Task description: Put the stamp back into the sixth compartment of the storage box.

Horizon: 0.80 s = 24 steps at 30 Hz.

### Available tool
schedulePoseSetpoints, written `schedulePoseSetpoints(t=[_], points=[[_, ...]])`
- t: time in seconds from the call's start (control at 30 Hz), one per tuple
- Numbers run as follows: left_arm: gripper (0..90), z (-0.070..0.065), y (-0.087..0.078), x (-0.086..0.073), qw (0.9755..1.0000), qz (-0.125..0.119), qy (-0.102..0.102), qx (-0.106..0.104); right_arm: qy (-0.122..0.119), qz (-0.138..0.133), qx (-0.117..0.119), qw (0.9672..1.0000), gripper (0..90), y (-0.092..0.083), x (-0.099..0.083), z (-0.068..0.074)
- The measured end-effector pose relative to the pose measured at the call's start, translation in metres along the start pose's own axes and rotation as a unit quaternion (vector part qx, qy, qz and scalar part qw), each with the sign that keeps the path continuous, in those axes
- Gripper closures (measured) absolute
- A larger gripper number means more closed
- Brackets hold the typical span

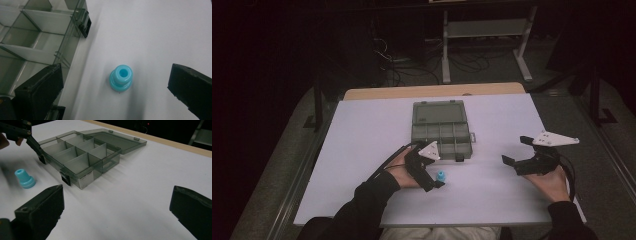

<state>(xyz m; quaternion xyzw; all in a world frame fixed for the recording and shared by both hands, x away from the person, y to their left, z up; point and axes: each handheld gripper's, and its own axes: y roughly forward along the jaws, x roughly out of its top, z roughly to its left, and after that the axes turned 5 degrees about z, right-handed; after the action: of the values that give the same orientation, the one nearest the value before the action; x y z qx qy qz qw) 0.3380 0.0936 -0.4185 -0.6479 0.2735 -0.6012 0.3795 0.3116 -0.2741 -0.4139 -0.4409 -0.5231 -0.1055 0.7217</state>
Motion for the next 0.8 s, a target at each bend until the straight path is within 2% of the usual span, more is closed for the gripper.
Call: schedulePoseSetpoints(t=[0.17, 0.27, 0.47, 0.6, 0.8], points=[[0.4, -0.0008, 0.0035, 0.0009, 1.0000, 0.007, 0.003, -0.003, -0.001, 0.002, 0.001, 1.0000, 0.0, 0.0006, 0.0000, 0.0003], [7.4, 0.0010, 0.0041, 0.0006, 0.9998, 0.013, -0.004, -0.015, 0.000, 0.002, 0.002, 1.0000, 0.0, 0.0005, 0.0000, 0.0002], [16.9, 0.0024, 0.0029, -0.0002, 0.9995, 0.018, 0.000, -0.025, 0.002, 0.000, 0.004, 1.0000, 0.0, 0.0002, -0.0001, -0.0005], [25.7, 0.0003, 0.0038, -0.0004, 0.9995, 0.023, 0.010, -0.021, 0.003, 0.002, 0.005, 1.0000, 0.0, 0.0005, -0.0003, -0.0003], [37.8, 0.0023, 0.0074, -0.0013, 0.9990, 0.034, 0.005, -0.028, 0.000, 0.008, 0.008, 0.9999, 0.0, 0.0018, -0.0005, 0.0013]])
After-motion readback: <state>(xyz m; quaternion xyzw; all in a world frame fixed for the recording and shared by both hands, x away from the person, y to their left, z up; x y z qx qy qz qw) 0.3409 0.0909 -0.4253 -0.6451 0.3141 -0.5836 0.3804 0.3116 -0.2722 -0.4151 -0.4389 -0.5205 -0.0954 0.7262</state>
